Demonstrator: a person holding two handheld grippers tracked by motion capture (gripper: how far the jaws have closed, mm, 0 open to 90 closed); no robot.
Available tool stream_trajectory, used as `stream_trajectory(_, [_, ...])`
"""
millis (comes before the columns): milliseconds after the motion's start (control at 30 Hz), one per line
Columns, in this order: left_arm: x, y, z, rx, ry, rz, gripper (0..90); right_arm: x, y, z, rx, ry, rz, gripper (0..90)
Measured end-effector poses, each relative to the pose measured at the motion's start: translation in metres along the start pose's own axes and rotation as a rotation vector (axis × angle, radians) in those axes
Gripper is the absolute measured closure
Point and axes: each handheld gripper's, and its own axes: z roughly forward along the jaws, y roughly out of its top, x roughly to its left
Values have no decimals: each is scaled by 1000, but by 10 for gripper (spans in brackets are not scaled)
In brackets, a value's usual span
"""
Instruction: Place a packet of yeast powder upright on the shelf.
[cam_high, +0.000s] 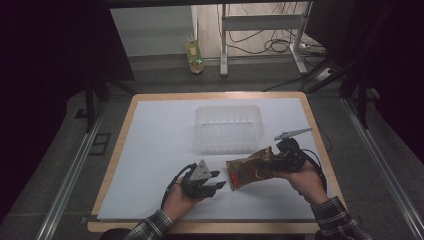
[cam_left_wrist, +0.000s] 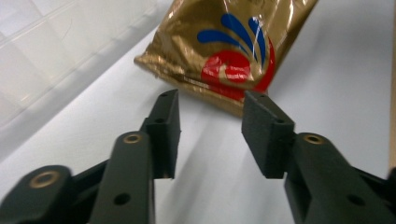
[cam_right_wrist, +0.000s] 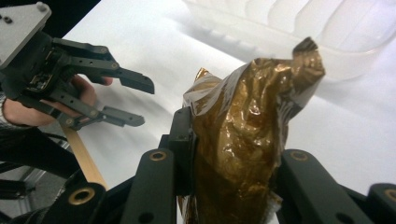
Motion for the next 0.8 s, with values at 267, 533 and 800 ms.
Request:
stream_trajectory(267, [-1,-2,-1,0,-3,-3,358,-5,4,-15,-22,-12,18,688])
stream_trajectory(533, [-6,-5,-3,12,2,-4,199,-10,11,-26,-42,-40,24,687])
stream_trajectory(800, [-6,-8,-11,-5,-33,-37,63,-16,19,-39,-76,-73,54,686])
